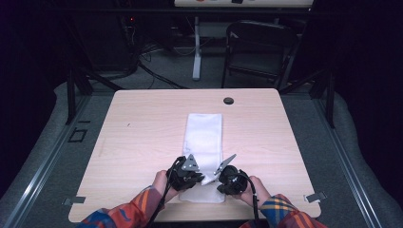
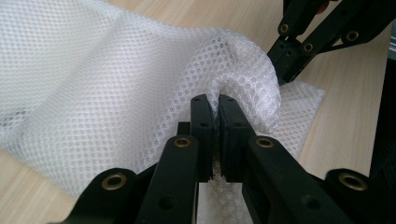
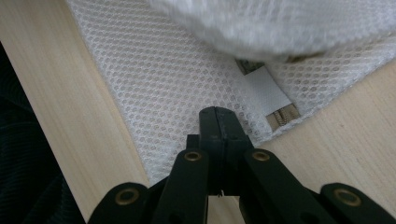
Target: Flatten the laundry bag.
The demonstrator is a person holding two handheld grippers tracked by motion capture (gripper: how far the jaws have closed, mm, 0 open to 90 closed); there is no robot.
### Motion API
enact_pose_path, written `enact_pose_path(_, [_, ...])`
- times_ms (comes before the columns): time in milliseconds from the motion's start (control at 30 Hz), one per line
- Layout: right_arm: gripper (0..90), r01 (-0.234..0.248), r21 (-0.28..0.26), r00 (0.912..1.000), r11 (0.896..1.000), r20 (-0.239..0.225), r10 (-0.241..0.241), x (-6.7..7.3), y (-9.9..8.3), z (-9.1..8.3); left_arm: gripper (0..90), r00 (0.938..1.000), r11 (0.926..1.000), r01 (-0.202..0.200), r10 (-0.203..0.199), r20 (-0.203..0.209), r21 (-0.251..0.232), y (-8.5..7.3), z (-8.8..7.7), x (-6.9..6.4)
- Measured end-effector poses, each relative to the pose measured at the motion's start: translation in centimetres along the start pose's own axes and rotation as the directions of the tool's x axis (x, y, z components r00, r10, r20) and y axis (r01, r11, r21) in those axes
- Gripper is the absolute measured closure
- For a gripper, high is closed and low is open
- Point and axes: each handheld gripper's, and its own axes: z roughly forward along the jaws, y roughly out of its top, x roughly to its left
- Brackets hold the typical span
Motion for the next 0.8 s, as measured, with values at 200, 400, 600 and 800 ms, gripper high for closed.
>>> enact_pose_path(200, [90.0, -0.001, 0.001, 1.0, 1.0, 0.002, 0.001, 0.0, 0.0, 0.0, 85.9, 0.9993, 0.9997, 0.021, -0.021, -0.03, -0.013, -0.4, -0.9, 0.7])
enact_pose_path(400, [90.0, 0.0, 0.002, 1.0, 1.0, 0.004, 0.0, 0.0, 0.0, 0.0, 85.8, 0.9958, 0.9979, 0.056, -0.059, -0.07, -0.032, -1.2, -2.3, 1.7])
enact_pose_path(600, [90.0, 0.003, 0.009, 1.0, 1.0, 0.006, -0.003, 0.0, 0.1, 0.0, 85.7, 0.9892, 0.9941, 0.093, -0.099, -0.109, -0.056, -2.1, -3.7, 2.3])
enact_pose_path(800, [90.0, 0.015, 0.022, 0.9995, 1.0, 0.026, -0.016, -0.2, 0.4, -0.1, 85.7, 0.9886, 0.9925, 0.105, -0.111, -0.102, -0.063, -2.2, -3.8, 2.3])
